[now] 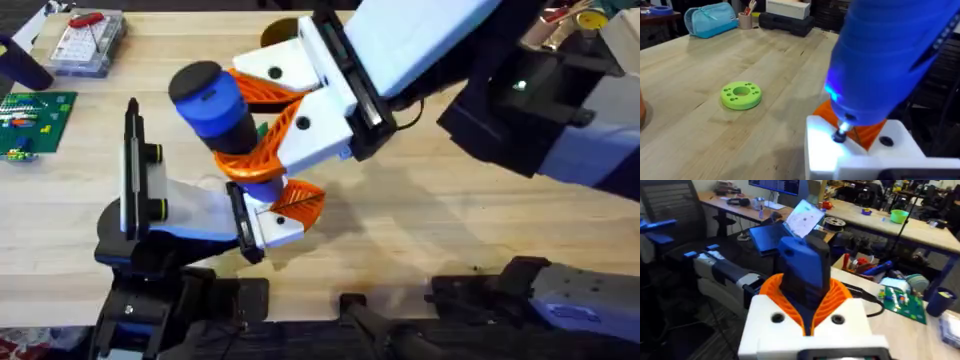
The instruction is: Pick up the gripper from the table and insert it into the empty holder that is missing its gripper. Then pick up a screw, insert it into the mounting hole, and use the screwdriver to tighten it. Finally, clean up the table by picking up the vegetable and placing it into the bucket.
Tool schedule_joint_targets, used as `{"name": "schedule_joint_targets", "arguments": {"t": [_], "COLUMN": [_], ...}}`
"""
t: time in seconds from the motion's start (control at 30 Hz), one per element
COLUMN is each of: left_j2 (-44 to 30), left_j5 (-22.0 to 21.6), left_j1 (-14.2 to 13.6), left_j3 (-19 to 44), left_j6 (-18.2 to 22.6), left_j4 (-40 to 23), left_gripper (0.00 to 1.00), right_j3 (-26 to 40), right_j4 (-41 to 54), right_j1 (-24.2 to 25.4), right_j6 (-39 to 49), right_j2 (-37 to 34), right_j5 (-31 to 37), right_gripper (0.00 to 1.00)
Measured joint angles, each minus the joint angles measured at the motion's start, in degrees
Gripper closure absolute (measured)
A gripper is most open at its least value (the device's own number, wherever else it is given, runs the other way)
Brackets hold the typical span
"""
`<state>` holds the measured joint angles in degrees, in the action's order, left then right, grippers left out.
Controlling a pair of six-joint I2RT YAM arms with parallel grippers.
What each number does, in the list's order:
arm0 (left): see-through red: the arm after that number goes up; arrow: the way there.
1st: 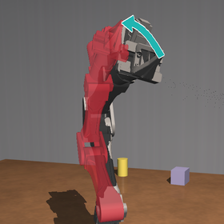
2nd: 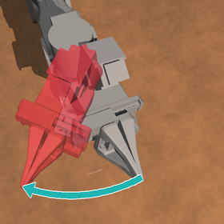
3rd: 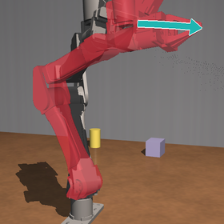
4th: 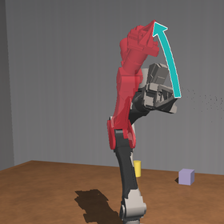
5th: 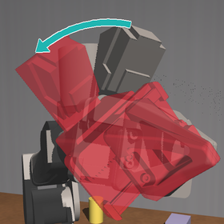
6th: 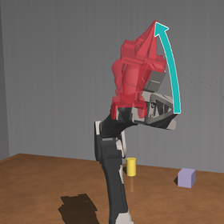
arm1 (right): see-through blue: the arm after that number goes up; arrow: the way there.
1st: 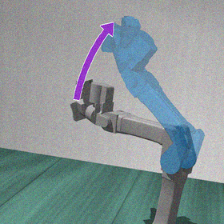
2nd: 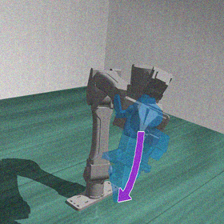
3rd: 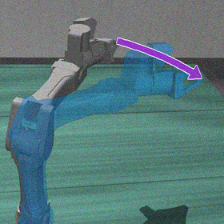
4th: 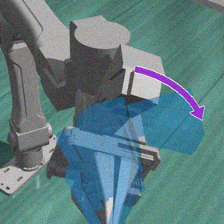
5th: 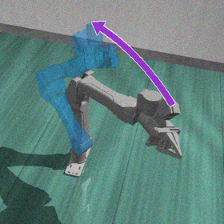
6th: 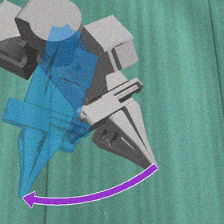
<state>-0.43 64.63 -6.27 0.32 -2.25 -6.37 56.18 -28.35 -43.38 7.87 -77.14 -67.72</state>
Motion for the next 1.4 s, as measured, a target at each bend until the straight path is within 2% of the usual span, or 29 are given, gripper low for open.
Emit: {"name": "schedule_joint_targets", "arguments": {"t": [0.3,0.87,1.17,1.4], "left_j2": [-0.4,-0.4,-0.4,-0.4], "left_j5": [-0.1,0.1,0.9,2.0], "left_j1": [0.0,0.0,-0.2,-0.2], "left_j3": [0.0,0.0,0.0,0.0], "left_j6": [-0.5,-1.4,-1.0,0.2], "left_j4": [0.0,0.0,-0.1,-0.3], "left_gripper": [0.986,0.986,0.986,0.986], "right_j3": [-4.1,-7.8,-12.8,-12.9], "right_j4": [-9.1,-16.3,-18.4,-18.7], "right_j1": [0.4,3.7,3.7,0.4], "right_j6": [-6.0,-15.4,-15.8,-13.8], "right_j2": [0.5,1.2,5.9,5.9], "right_j5": [3.8,5.9,6.8,7.8], "right_gripper": [0.960,0.961,0.961,0.961]}}
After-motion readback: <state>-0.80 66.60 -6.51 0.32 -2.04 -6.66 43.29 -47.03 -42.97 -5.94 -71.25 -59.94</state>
